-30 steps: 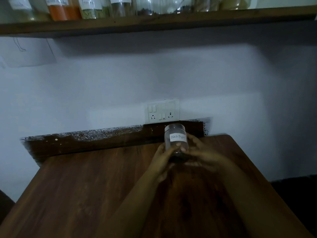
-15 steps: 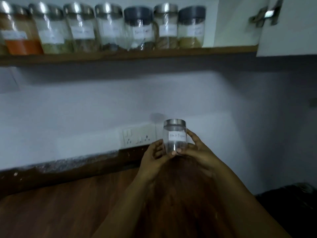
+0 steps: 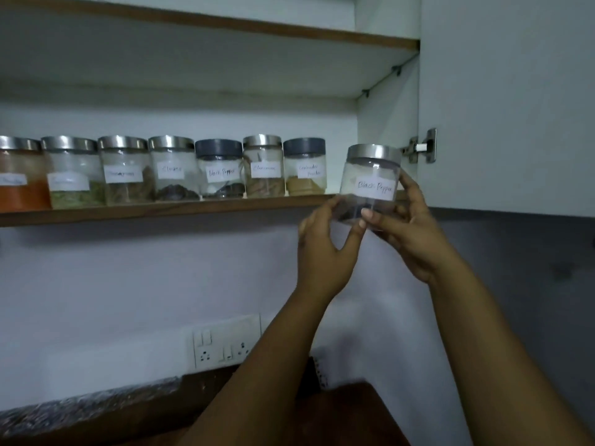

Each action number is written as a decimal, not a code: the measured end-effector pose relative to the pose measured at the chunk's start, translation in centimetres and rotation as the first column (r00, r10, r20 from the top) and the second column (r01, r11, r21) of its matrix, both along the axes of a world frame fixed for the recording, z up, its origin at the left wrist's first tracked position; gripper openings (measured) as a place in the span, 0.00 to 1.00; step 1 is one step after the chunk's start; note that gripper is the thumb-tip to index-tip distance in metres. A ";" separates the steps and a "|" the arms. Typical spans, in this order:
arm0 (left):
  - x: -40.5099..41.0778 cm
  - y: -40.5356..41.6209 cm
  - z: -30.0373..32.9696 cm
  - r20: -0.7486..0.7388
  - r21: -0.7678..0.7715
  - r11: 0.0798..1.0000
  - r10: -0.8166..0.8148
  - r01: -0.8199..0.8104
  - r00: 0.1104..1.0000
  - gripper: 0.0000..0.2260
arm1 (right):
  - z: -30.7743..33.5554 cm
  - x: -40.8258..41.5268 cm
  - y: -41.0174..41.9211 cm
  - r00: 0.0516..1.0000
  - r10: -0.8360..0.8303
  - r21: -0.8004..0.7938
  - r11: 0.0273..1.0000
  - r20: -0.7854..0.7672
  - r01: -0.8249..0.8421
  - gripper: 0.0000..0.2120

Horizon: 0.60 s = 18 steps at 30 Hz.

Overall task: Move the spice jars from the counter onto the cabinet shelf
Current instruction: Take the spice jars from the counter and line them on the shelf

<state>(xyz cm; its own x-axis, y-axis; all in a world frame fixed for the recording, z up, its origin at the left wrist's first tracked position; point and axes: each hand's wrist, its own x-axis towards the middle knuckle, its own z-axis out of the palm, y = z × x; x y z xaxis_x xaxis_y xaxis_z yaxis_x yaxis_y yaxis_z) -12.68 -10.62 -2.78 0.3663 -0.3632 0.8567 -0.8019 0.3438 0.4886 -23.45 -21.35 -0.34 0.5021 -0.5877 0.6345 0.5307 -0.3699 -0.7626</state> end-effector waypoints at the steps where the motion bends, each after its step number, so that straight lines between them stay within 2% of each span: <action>1: 0.0 -0.7 1.1 0.033 -0.012 0.999 0.033 -0.033 0.999 0.22 | 1.1 0.1 -0.7 1.000 -0.015 -0.018 1.000 0.004 0.016 0.52; 6: 1.3 -3.5 4.9 0.127 -0.050 0.990 0.137 -0.132 0.982 0.22 | 5.9 1.2 -5.1 0.995 -0.041 -0.143 0.989 -0.089 0.028 0.51; 9: 2.7 -4.8 4.9 0.191 -0.107 0.949 0.313 -0.298 0.930 0.21 | 7.8 2.1 -7.8 0.946 -0.217 -0.280 0.949 -0.241 0.147 0.51; 12: 4.7 -5.7 3.5 0.283 -0.169 0.823 0.567 -0.542 0.773 0.17 | 9.1 3.6 -9.8 0.823 -0.389 -0.408 0.887 -0.413 0.214 0.53; 15: 7.3 -6.5 2.2 0.414 -0.197 0.709 0.687 -0.678 0.598 0.21 | 10.0 5.2 -11.3 0.780 -0.373 -0.377 0.906 -0.503 0.191 0.55; 16: 7.8 -6.8 2.1 0.429 -0.218 0.685 0.707 -0.695 0.562 0.21 | 10.3 5.7 -11.8 0.782 -0.346 -0.351 0.920 -0.519 0.174 0.56; 18: 8.2 -7.6 2.2 0.385 -0.250 0.662 0.738 -0.707 0.555 0.22 | 10.8 6.3 -12.5 0.783 -0.298 -0.311 0.940 -0.546 0.141 0.56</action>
<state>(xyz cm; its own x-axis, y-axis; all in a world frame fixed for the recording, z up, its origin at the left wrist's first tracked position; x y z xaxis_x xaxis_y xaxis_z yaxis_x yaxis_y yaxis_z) -4.45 -18.19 -0.54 0.0835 -0.0839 0.9930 -0.9023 -0.4292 0.0396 -17.19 -33.82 10.49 0.6949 -0.5964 0.4017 -0.0989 -0.6327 -0.7681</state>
